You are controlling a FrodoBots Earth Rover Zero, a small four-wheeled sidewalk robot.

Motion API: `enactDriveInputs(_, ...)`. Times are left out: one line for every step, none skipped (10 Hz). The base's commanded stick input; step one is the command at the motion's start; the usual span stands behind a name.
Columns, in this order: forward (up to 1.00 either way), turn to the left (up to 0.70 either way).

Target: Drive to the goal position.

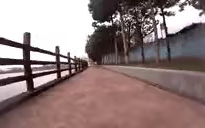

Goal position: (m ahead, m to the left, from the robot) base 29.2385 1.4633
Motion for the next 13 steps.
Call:
enactDriveInputs(1.00, 0.00)
enactDriveInputs(1.00, 0.00)
enactDriveInputs(1.00, 0.00)
enactDriveInputs(1.00, 0.00)
enactDriveInputs(1.00, 0.00)
enactDriveInputs(1.00, 0.00)
enactDriveInputs(1.00, 0.00)
enactDriveInputs(1.00, 0.00)
enactDriveInputs(1.00, 0.22)
enactDriveInputs(1.00, 0.30)
enactDriveInputs(1.00, 0.14)
enactDriveInputs(1.00, 0.00)
enactDriveInputs(1.00, 0.00)
